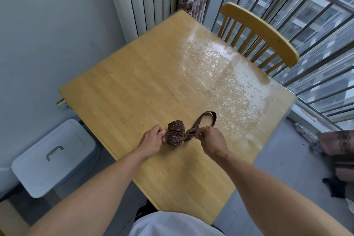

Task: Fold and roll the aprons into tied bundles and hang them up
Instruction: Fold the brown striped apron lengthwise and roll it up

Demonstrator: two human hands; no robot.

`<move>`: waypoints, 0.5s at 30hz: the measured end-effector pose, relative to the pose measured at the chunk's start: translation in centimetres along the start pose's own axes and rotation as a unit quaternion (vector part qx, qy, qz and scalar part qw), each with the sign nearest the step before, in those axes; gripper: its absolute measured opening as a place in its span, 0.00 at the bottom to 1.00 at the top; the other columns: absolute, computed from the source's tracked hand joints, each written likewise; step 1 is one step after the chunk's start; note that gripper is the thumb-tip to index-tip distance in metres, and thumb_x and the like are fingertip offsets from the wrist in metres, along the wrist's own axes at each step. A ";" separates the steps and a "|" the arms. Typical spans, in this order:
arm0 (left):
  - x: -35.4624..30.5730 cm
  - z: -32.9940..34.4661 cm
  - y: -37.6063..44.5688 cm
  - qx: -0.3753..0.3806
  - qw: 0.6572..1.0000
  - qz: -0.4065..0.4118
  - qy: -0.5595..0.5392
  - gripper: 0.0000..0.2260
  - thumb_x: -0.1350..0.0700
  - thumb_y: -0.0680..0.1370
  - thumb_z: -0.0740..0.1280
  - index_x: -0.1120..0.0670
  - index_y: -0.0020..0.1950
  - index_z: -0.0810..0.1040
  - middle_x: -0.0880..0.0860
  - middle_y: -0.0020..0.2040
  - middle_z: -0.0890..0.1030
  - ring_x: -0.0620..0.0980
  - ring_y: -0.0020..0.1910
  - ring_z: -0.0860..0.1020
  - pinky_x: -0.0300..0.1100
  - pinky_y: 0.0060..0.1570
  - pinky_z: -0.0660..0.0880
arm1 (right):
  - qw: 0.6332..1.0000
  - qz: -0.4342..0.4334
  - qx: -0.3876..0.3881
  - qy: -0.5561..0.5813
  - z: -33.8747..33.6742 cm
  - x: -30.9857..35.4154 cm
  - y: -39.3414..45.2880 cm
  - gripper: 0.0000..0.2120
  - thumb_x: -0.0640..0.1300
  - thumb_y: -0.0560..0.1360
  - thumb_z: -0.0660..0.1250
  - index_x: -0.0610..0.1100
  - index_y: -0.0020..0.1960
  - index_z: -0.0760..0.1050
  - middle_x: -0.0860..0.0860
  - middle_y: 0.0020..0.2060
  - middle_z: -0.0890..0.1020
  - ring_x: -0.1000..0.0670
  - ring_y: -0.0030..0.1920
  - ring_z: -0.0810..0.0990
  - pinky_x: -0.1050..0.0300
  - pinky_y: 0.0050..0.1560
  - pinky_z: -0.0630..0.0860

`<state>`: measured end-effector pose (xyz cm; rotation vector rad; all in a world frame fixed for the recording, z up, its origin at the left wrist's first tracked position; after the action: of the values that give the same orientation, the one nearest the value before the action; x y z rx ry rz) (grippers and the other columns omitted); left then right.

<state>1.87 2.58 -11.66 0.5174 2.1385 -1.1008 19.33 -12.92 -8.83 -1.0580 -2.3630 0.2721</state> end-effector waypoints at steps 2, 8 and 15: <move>0.2 0.1 0.2 -0.005 1.000 -0.002 -0.002 0.11 0.54 0.86 0.59 0.51 0.44 0.72 0.52 0.41 0.83 0.56 0.48 0.83 0.59 0.54 0.80 | 0.999 0.022 0.024 0.011 -0.3 -0.2 0.2 0.08 0.40 0.80 0.69 0.50 0.52 0.86 0.56 0.48 0.87 0.53 0.48 0.84 0.57 0.44 0.78; 0.6 -1.0 0.8 -0.006 0.997 -0.073 -0.006 0.11 0.47 0.86 0.55 0.50 0.57 0.74 0.51 0.61 0.81 0.52 0.59 0.79 0.52 0.60 0.76 | 0.983 -0.026 0.151 0.101 -2.2 1.0 2.1 0.14 0.42 0.74 0.77 0.43 0.59 0.84 0.54 0.47 0.83 0.61 0.45 0.81 0.73 0.40 0.71; -1.0 0.0 1.2 0.039 0.990 -0.122 -0.061 0.30 0.33 0.76 0.67 0.52 0.70 0.70 0.52 0.63 0.77 0.53 0.61 0.77 0.48 0.60 0.76 | 0.974 -0.075 0.214 0.028 1.0 3.3 1.1 0.34 0.35 0.74 0.73 0.50 0.78 0.68 0.51 0.70 0.78 0.48 0.70 0.75 0.53 0.68 0.72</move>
<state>3.29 3.23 -11.62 0.2201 2.0957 -1.3187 17.68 -9.65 -8.78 -0.6708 -2.1817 0.6507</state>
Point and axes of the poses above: each hand's wrist, its own y-axis towards the middle knuckle, its own z-axis out of the palm, x = y × z, the point moved 1 cm from there along y, towards the middle knuckle
